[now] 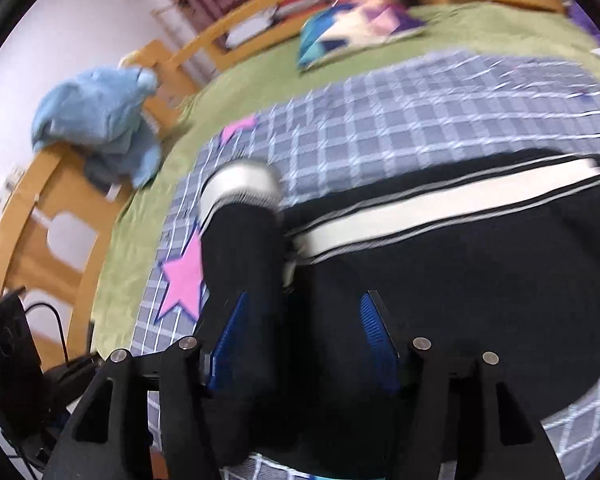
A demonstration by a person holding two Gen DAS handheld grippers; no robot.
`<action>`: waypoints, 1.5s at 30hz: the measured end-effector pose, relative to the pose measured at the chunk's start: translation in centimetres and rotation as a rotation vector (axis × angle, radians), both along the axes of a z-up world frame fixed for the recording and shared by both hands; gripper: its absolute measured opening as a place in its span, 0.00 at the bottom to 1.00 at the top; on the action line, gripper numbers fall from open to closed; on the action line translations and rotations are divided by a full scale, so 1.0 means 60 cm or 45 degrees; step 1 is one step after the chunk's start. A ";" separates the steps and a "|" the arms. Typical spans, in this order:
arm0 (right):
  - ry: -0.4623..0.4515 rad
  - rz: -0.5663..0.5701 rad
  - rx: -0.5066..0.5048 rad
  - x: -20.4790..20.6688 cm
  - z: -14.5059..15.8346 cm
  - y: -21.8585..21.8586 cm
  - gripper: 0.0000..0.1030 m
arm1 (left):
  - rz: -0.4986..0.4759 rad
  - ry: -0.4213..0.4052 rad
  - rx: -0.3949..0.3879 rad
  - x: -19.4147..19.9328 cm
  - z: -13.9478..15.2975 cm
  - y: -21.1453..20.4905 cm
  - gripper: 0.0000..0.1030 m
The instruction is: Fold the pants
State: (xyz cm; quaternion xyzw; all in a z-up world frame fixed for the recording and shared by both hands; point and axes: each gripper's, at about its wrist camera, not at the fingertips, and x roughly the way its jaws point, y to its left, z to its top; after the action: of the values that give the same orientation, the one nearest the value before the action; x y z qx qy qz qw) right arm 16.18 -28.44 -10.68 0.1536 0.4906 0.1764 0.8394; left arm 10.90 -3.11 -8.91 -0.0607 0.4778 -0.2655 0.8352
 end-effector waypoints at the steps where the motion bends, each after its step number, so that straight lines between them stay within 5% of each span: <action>1: 0.036 0.047 -0.013 0.008 -0.014 0.019 0.56 | 0.038 0.012 -0.007 0.000 -0.004 0.011 0.67; 3: 0.112 0.144 -0.089 0.024 -0.051 0.065 0.55 | 0.088 0.040 -0.053 -0.001 -0.008 0.034 0.67; 4: 0.127 0.166 -0.132 0.027 -0.063 0.079 0.37 | 0.125 0.056 -0.073 -0.002 -0.010 0.048 0.67; 5: 0.124 0.205 -0.159 0.027 -0.073 0.097 0.10 | 0.159 0.061 -0.069 -0.003 -0.011 0.059 0.67; 8: -0.020 0.243 -0.155 0.005 -0.032 0.109 0.09 | 0.216 0.037 -0.046 0.000 0.000 0.075 0.67; 12: -0.183 0.218 0.026 -0.017 0.070 0.070 0.09 | 0.241 0.020 -0.002 0.007 0.019 0.086 0.67; 15: -0.297 0.212 -0.052 -0.016 0.133 0.034 0.09 | 0.238 -0.020 0.019 0.010 0.037 0.085 0.67; 20: -0.245 0.130 -0.159 0.019 0.179 -0.102 0.09 | 0.224 -0.025 0.020 0.034 0.041 0.056 0.67; 25: -0.131 0.031 -0.434 0.067 0.105 -0.266 0.10 | 0.148 0.023 0.024 0.064 0.017 -0.011 0.67; 28: 0.032 -0.095 -0.470 0.088 0.004 -0.354 0.10 | 0.074 0.016 0.061 0.074 0.007 -0.062 0.67; 31: 0.044 -0.141 -0.404 0.075 -0.051 -0.394 0.11 | 0.017 0.029 0.098 0.087 -0.002 -0.105 0.67; 37: -0.190 -0.226 -0.524 0.000 0.009 -0.386 0.13 | -0.100 0.095 0.066 0.096 -0.004 -0.169 0.67; 38: -0.206 -0.206 -0.517 -0.011 0.018 -0.384 0.21 | -0.110 0.093 0.079 0.096 -0.007 -0.179 0.67; 40: -0.165 -0.149 -0.517 -0.020 0.013 -0.375 0.29 | -0.121 0.105 0.100 0.096 -0.021 -0.198 0.67; 45: -0.092 -0.153 -0.555 -0.048 -0.052 -0.360 0.30 | -0.163 0.234 0.099 0.101 -0.093 -0.231 0.67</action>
State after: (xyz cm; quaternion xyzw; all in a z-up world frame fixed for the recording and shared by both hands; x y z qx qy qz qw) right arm 13.32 -50.07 -13.82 -0.0088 0.4766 0.0212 0.8788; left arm 16.97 -16.98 -14.50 -0.0215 0.5653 -0.2930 0.7708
